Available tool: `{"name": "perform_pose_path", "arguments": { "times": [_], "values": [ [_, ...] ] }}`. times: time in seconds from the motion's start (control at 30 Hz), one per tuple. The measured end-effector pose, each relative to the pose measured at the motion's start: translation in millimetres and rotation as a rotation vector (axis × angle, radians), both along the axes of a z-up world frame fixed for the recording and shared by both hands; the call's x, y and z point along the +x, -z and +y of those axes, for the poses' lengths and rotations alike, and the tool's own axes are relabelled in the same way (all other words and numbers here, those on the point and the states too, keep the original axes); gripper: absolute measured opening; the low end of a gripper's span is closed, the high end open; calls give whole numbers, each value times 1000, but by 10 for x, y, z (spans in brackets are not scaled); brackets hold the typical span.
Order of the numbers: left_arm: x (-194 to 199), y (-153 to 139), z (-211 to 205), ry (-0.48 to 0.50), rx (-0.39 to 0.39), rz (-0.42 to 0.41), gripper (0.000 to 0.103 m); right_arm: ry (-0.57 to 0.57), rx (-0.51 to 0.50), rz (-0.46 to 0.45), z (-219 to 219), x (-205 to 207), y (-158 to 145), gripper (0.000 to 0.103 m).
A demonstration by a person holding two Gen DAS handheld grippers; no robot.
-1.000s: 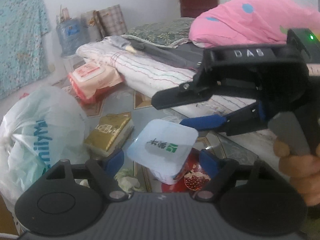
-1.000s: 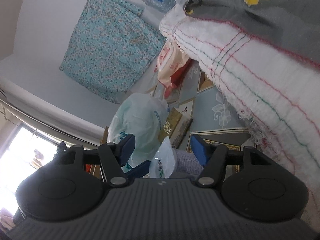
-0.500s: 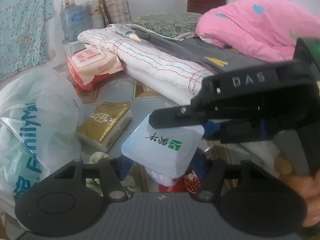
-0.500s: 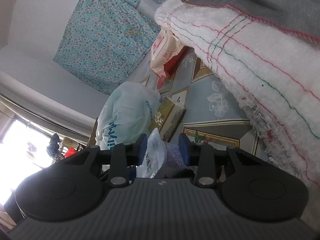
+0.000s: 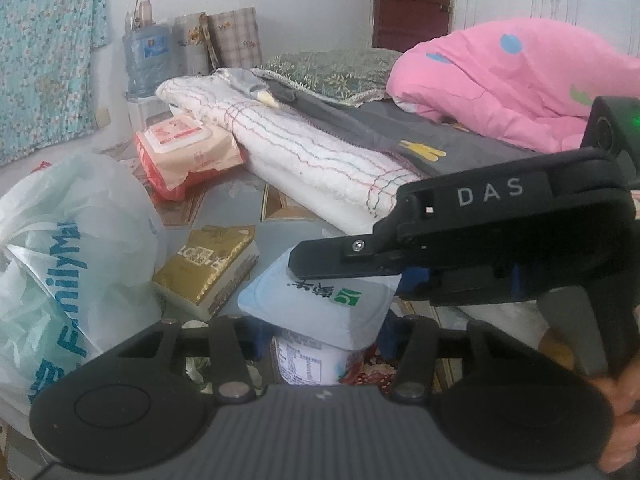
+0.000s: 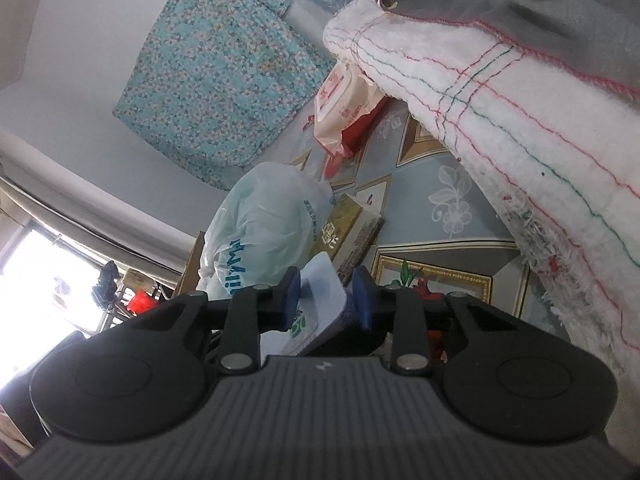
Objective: Organize soft objects
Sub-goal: 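Carry the yogurt cup into the cardboard box and open the right tool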
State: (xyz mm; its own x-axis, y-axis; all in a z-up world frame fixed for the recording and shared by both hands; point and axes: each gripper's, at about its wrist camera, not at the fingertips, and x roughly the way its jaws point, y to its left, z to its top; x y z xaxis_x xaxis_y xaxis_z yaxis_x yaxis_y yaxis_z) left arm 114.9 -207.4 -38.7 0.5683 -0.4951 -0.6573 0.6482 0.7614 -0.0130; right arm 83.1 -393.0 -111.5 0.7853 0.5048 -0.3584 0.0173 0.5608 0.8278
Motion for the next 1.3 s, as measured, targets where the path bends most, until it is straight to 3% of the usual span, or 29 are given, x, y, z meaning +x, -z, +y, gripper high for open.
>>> {"name": "perform_pose_path", "arguments": {
  "times": [0.27, 0.4, 0.6, 0.77, 0.93, 1.17, 1.3],
  "values": [
    [-179, -492, 253, -44, -36, -135, 50, -67, -34, -124, 166, -58, -536, 28],
    [-255, -843, 596, -119, -50, -216, 51, -185, -55, -206, 505, 95, -951, 28],
    [-332, -1233, 1428, -330, -38, -279, 50, -470, -73, -273, 1487, 489, -1489, 30],
    [-313, -1339, 2290, -516, -60, -179, 49, -709, -92, -231, 2509, 793, -1668, 30],
    [-298, -1171, 2978, -655, -47, -69, 49, -888, -93, -67, 3411, 1076, -1487, 30],
    [-90, -812, 3675, -730, -71, 140, 49, -1010, -127, 138, 4187, 1279, -1074, 31],
    [-30, -717, 3832, -742, -55, 200, 48, -1029, -122, 191, 4404, 1312, -893, 31]
  ]
}}
